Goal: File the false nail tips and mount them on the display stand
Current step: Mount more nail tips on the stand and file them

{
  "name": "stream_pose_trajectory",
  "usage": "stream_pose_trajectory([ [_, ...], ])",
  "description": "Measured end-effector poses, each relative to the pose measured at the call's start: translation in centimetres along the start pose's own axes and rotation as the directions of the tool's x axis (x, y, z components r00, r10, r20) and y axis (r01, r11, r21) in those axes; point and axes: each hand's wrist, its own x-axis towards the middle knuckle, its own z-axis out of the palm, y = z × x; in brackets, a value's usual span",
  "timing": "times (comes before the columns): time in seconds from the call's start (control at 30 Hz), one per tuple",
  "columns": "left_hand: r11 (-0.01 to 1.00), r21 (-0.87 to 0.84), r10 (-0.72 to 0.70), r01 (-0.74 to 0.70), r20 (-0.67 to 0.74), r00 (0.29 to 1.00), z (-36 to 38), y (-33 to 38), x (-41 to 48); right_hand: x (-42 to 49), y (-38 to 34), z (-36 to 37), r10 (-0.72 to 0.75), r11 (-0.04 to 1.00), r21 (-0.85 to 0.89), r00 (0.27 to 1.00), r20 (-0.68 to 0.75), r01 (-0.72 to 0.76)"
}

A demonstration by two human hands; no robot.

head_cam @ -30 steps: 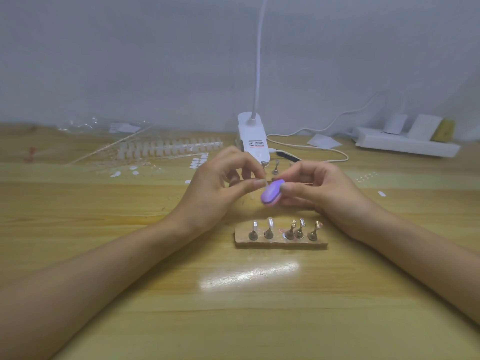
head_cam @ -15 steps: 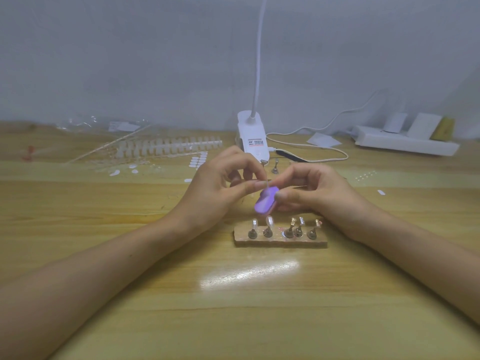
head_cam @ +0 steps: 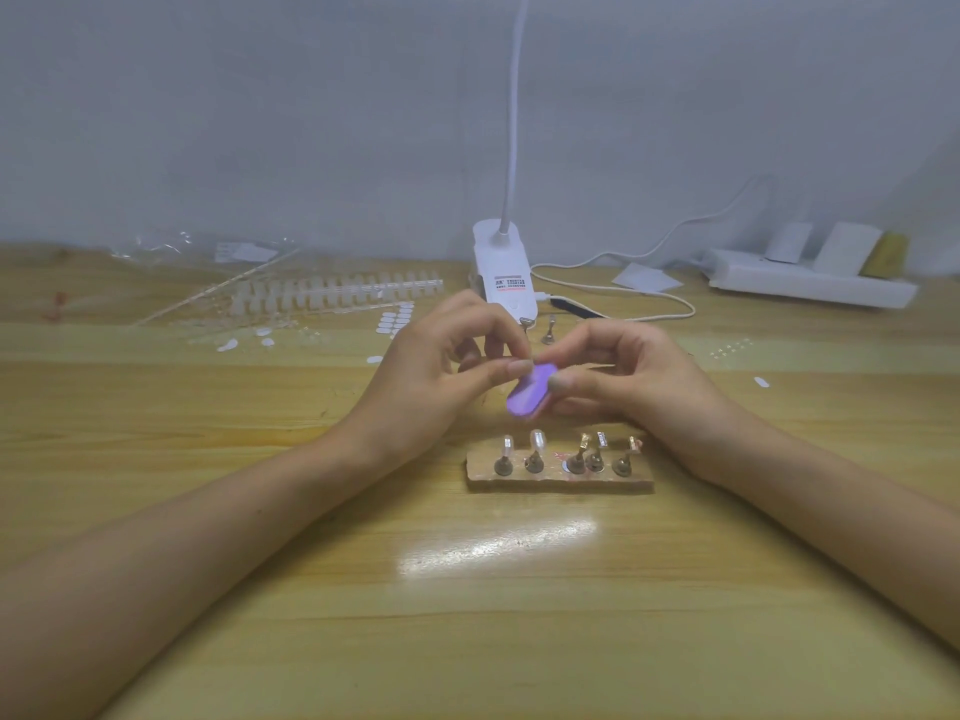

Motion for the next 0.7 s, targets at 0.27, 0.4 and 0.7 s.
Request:
stream_pose_trajectory([
  [0.27, 1.0, -0.019, -0.005, 0.005, 0.006, 1.0, -0.04, -0.04, -0.09, 0.21, -0.07, -0.36, 0.013, 0.995, 0.095, 0.995, -0.101, -0.004],
  [0.4, 1.0, 0.008, -0.005, 0.005, -0.008, 1.0, -0.03, 0.01, -0.02, 0.04, -0.17, -0.06, 0.004, 0.999, 0.054, 1.0, -0.022, -0.002],
  [0.7, 1.0, -0.019, -0.016, 0.016, 0.051, 0.999, 0.02, 0.12, -0.26, 0.17, -0.57, -0.11, 0.047, 0.996, 0.083, 0.997, -0.064, -0.042],
])
